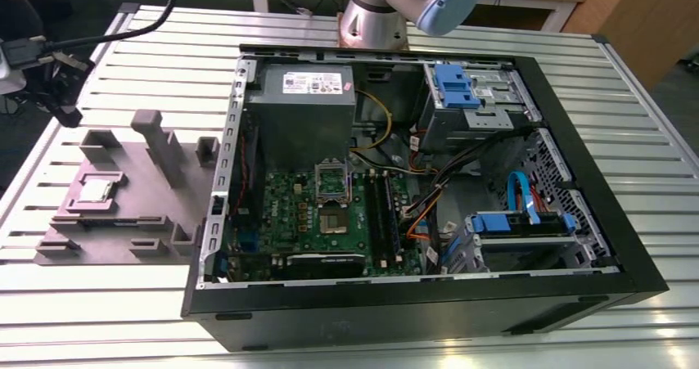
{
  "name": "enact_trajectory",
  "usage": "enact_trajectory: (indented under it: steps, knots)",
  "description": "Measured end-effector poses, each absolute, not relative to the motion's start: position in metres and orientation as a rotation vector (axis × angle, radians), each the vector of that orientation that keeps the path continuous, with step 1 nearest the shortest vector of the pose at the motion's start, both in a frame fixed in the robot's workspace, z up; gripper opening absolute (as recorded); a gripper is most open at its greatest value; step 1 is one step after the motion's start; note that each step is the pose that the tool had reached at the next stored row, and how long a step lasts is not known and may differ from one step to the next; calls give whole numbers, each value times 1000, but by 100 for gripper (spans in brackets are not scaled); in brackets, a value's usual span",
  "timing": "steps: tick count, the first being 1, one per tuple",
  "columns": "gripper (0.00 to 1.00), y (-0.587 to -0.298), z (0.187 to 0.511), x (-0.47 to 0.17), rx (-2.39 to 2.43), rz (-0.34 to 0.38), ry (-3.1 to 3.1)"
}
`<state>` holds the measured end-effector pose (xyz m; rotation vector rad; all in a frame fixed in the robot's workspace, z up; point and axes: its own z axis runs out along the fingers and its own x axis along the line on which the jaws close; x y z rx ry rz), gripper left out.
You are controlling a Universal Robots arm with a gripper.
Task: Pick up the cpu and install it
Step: 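Pick up the cpu and move it towards the insertion slot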
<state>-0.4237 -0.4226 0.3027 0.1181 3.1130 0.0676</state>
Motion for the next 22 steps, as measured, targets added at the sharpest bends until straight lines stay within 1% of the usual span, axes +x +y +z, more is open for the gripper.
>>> enact_trajectory:
  steps: [6, 14, 22]
  knots:
    - [10, -435, 293, -425, 118, 67, 3116]
    - [10, -436, 290, -425, 118, 68, 3117]
    - [10, -446, 276, -425, 118, 67, 3117]
